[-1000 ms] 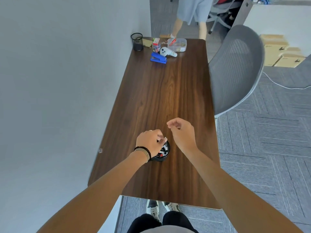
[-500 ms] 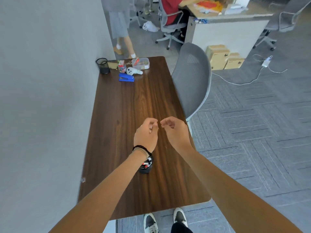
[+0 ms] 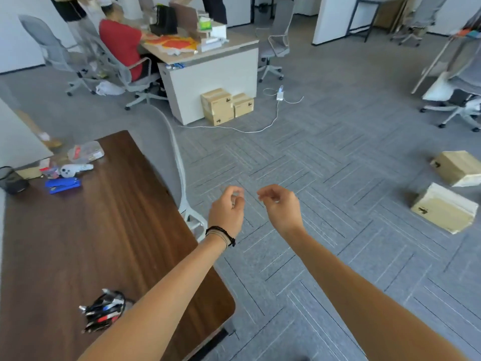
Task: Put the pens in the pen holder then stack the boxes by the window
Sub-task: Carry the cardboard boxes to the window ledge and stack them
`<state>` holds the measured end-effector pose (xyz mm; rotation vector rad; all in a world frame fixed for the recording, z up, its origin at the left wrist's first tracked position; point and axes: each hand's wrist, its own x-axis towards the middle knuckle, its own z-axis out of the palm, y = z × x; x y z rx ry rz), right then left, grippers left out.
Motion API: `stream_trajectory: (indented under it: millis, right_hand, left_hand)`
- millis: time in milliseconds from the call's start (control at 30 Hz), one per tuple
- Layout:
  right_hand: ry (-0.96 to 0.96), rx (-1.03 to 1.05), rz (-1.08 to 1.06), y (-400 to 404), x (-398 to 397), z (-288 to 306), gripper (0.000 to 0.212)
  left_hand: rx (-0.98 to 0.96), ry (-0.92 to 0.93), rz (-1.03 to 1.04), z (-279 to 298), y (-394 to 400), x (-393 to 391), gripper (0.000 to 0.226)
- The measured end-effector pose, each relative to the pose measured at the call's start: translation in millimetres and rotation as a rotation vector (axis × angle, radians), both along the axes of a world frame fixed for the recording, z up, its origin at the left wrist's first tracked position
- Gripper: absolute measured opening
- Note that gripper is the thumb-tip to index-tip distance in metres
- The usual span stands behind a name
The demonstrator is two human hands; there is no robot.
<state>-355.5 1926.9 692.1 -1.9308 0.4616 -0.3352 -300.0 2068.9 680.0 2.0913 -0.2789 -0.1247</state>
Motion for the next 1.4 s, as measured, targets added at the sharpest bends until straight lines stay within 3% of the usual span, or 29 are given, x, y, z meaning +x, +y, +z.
stream_trajectory:
  millis: [367, 700, 1067, 1400]
  right_hand:
    - [0.025, 0.028, -0.331, -290, -135, -3, 0.022]
    - [0.065, 0.046, -0.689, -482, -236, -28, 0.026]
    - [0.149, 0.009, -0.929, -734, -241, -27, 0.026]
    - [0.154, 0.015, -1.044, -931, -231, -33, 0.021]
  left_hand:
    - [0.023, 0.007, -0.307, -4, -312, -87, 0.018]
    - [0.061, 0.021, -0.631, -36, -544, -142, 0.016]
    - [0.042, 0.012, -0.880, -47, -838, -120, 0.018]
    - [0.114, -0.028, -1.000, -53, -1049, -106, 0.013]
